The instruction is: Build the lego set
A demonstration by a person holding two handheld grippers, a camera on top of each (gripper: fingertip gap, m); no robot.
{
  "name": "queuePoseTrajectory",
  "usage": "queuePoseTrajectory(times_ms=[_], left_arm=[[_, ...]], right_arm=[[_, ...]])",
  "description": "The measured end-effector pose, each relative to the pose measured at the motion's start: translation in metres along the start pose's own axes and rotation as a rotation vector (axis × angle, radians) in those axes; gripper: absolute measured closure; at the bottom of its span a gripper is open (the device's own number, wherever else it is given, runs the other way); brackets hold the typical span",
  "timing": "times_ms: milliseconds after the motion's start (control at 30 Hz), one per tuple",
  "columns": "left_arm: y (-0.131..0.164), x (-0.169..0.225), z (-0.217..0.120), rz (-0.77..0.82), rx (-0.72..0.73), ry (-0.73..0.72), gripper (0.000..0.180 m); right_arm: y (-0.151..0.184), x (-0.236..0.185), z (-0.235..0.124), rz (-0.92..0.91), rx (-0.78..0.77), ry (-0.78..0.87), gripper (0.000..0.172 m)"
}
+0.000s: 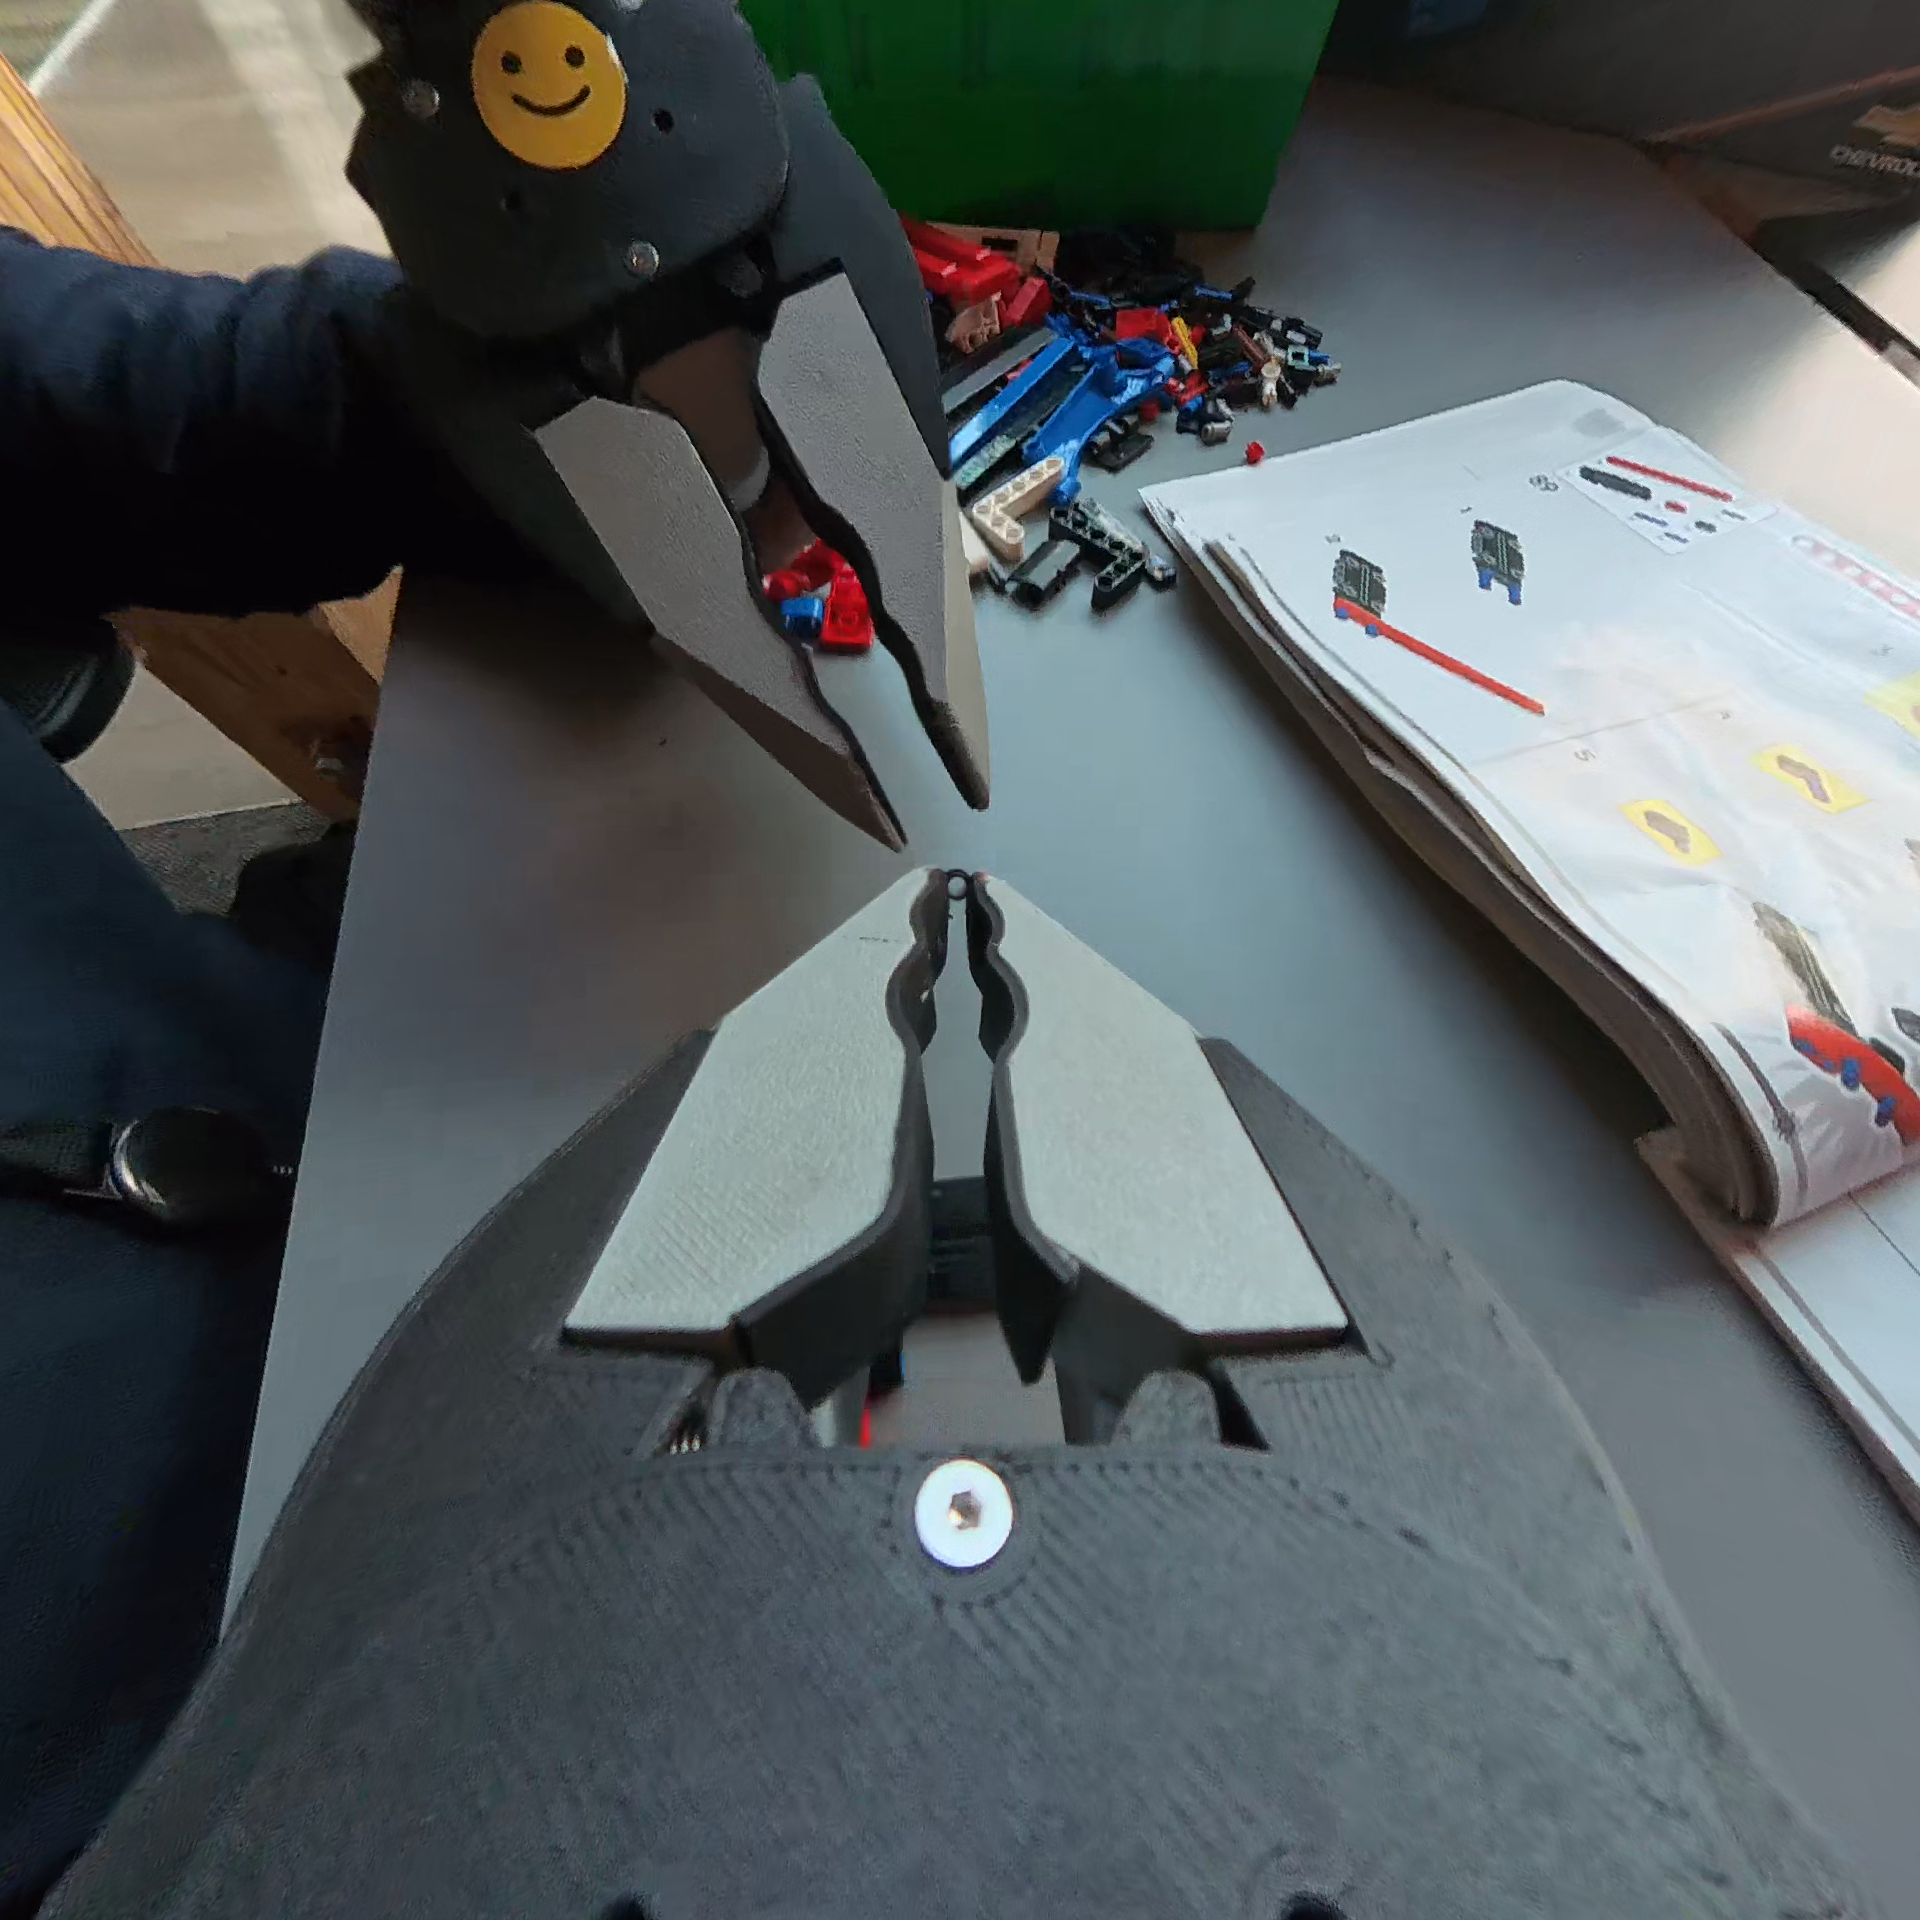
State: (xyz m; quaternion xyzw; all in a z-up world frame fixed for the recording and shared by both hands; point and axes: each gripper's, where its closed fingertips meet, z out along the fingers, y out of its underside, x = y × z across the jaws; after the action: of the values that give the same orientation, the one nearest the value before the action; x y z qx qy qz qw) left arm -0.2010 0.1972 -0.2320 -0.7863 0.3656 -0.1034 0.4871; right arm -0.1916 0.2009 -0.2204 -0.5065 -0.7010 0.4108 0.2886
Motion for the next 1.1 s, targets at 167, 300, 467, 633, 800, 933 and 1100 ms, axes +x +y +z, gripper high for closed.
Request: queuePoseTrajectory(times_ms=[167, 300, 467, 633, 800, 933, 1100], left_arm=[[0.019, 0.011, 0.006, -0.018, -0.112, 0.079, 0.166], [0.026, 0.013, 0.009, -0.020, -0.156, 0.093, 0.163], [0.031, 0.016, 0.010, -0.007, -0.179, 0.119, 0.163], [0.039, 0.017, 0.014, 0.002, -0.230, 0.128, 0.162], [0.042, 0.020, 0.013, 0.007, -0.240, 0.141, 0.169], [0.041, 0.021, 0.015, -0.002, -0.243, 0.161, 0.171], [0.038, 0.025, 0.019, 0.013, -0.239, 0.189, 0.174]], right_arm=[[0.027, -0.005, -0.012, -0.007, -0.108, 0.045, 0.171], [0.043, -0.008, -0.024, 0.009, -0.149, 0.078, 0.171], [0.056, -0.014, -0.035, 0.004, -0.183, 0.102, 0.172], [0.052, -0.014, -0.033, 0.018, -0.161, 0.071, 0.171], [0.041, -0.013, -0.024, -0.016, -0.156, 0.042, 0.171], [0.029, -0.011, -0.011, -0.061, -0.156, 0.004, 0.171], [0.026, -0.014, 0.010, -0.141, -0.228, -0.070, 0.171]])
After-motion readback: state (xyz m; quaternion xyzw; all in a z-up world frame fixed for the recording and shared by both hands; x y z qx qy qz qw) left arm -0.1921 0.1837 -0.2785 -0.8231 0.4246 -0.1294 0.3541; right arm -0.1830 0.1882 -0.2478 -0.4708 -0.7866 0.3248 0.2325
